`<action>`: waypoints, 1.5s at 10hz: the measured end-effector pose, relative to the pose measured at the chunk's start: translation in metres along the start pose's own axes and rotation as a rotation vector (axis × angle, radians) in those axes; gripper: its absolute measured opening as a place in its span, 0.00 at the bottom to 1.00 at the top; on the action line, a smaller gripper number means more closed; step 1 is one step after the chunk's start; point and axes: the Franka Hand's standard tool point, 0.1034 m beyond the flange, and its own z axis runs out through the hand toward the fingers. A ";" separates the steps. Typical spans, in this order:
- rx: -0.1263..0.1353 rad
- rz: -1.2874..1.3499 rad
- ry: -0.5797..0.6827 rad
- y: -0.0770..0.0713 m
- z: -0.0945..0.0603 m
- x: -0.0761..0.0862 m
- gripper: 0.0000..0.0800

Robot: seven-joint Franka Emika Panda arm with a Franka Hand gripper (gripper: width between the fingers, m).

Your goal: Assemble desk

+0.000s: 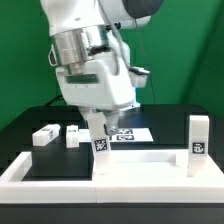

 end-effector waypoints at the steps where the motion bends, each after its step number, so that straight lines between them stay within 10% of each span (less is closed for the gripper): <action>1: -0.002 -0.094 0.001 0.001 0.000 0.001 0.80; 6: -0.044 -0.821 0.107 -0.002 0.001 -0.002 0.81; 10: -0.028 -0.528 0.104 0.001 0.003 -0.001 0.36; 15: 0.025 0.130 0.043 0.006 0.003 0.005 0.36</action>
Offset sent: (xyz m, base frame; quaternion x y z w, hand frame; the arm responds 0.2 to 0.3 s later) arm -0.0180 0.0034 -0.0089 -0.0663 0.1384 -0.5672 0.8091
